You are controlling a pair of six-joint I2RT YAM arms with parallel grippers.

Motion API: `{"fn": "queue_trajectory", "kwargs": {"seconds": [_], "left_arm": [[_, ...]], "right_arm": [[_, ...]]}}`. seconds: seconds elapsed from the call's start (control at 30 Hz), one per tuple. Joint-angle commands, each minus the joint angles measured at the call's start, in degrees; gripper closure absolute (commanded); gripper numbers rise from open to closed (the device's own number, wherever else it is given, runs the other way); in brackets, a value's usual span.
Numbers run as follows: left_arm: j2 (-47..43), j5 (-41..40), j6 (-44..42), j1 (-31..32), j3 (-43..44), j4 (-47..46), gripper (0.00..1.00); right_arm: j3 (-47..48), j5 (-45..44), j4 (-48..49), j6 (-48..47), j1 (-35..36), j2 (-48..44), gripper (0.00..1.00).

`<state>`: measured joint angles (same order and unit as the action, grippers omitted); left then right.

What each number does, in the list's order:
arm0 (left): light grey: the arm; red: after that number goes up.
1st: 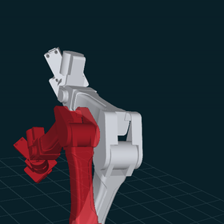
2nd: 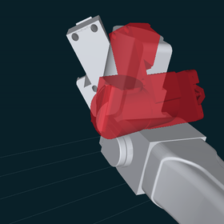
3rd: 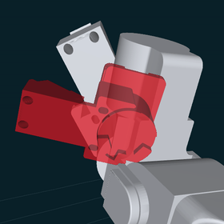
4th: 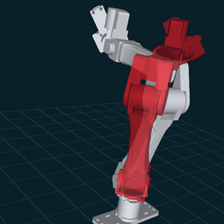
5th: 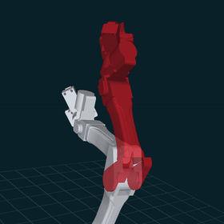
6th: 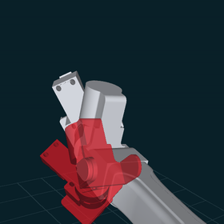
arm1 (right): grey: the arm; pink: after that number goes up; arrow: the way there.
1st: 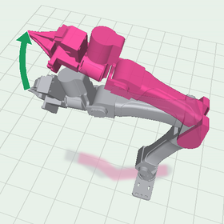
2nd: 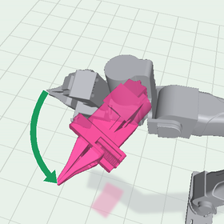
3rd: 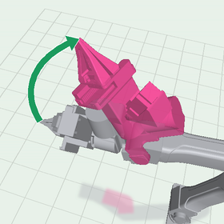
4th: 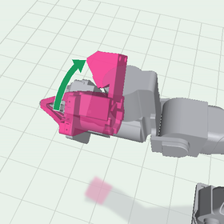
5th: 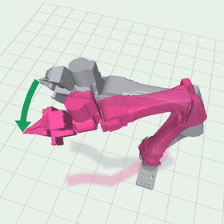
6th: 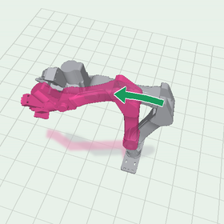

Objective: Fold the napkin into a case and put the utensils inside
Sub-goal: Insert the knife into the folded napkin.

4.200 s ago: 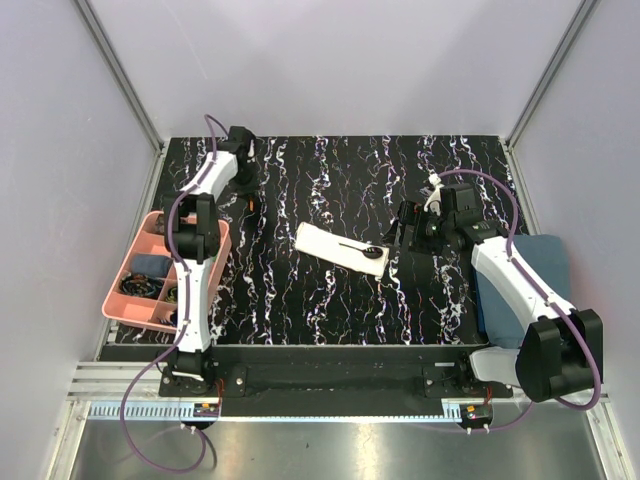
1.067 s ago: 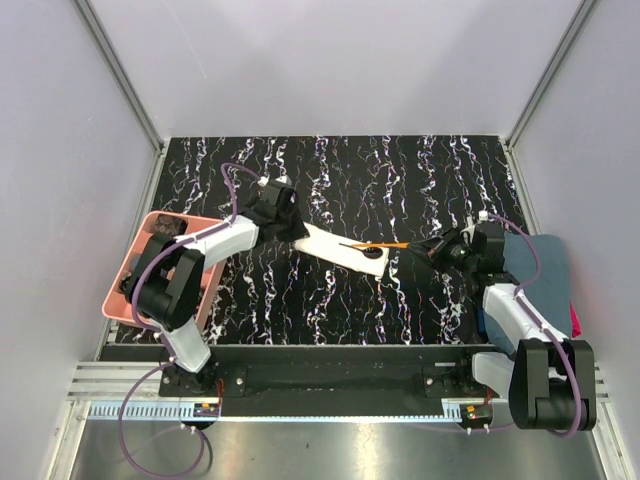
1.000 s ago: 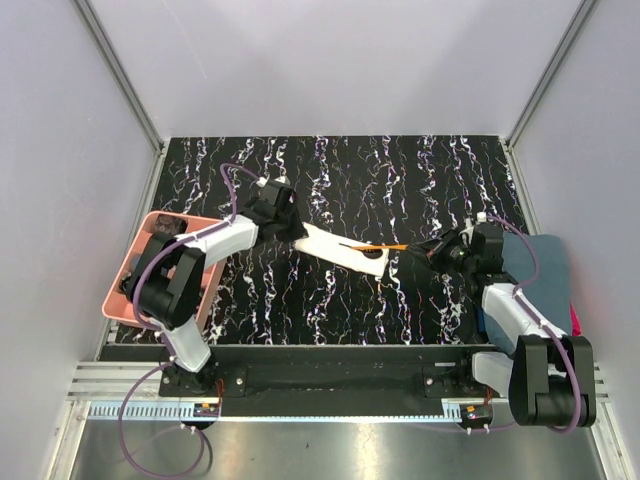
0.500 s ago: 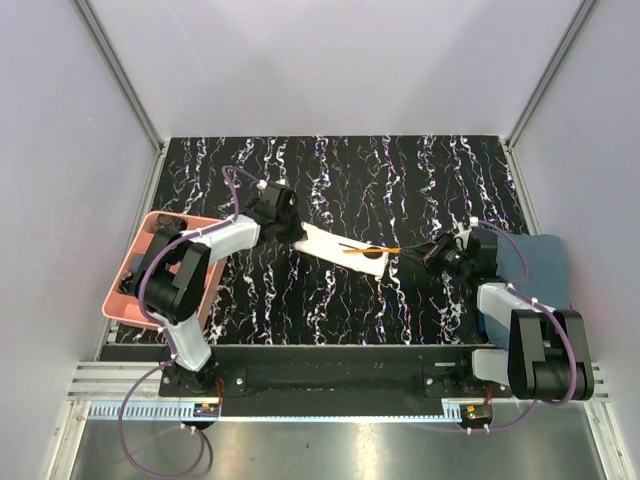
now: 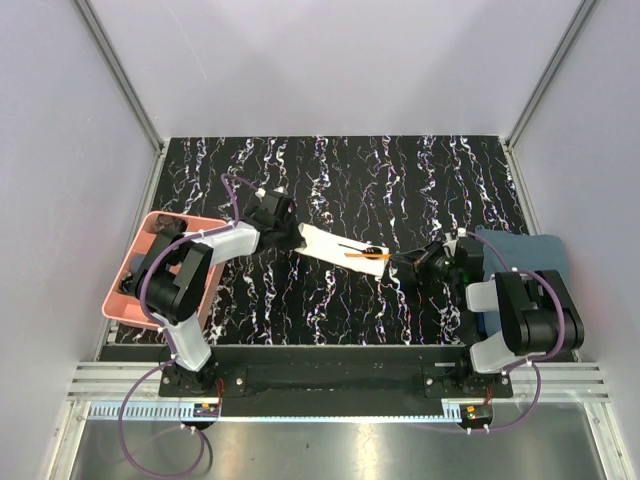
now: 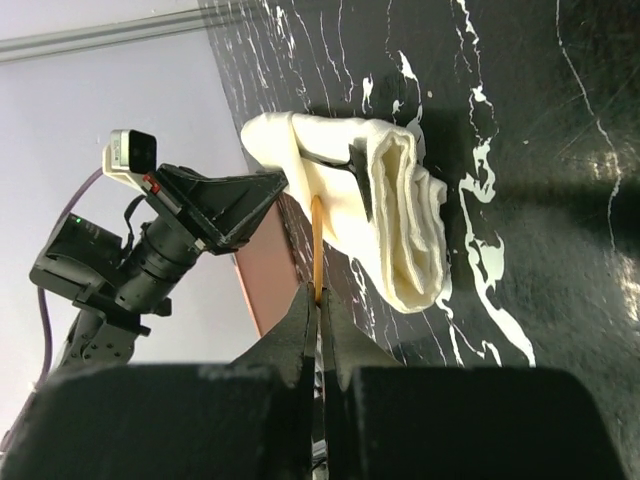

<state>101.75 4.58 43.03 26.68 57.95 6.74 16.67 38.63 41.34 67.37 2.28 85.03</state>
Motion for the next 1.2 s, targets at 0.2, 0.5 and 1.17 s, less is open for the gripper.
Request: {"fn": "queue_trajectory", "kwargs": {"seconds": [0.2, 0.5, 1.17], "left_arm": [[-0.7, 0.8, 0.9, -0.3, -2.5, -4.0, 0.98], [-1.3, 0.7, 1.0, -0.3, -2.8, -4.4, 1.0], [-10.3, -1.9, -2.2, -0.3, -1.9, -0.3, 0.8]], "right_arm": [[-0.1, -3.7, 19.7, 7.9, 6.4, 10.8, 1.0], [0.9, -6.8, 30.7, 13.4, 11.2, 21.1, 1.0], [8.0, -10.8, -20.1, -5.9, 13.1, -3.9, 0.37]]}}
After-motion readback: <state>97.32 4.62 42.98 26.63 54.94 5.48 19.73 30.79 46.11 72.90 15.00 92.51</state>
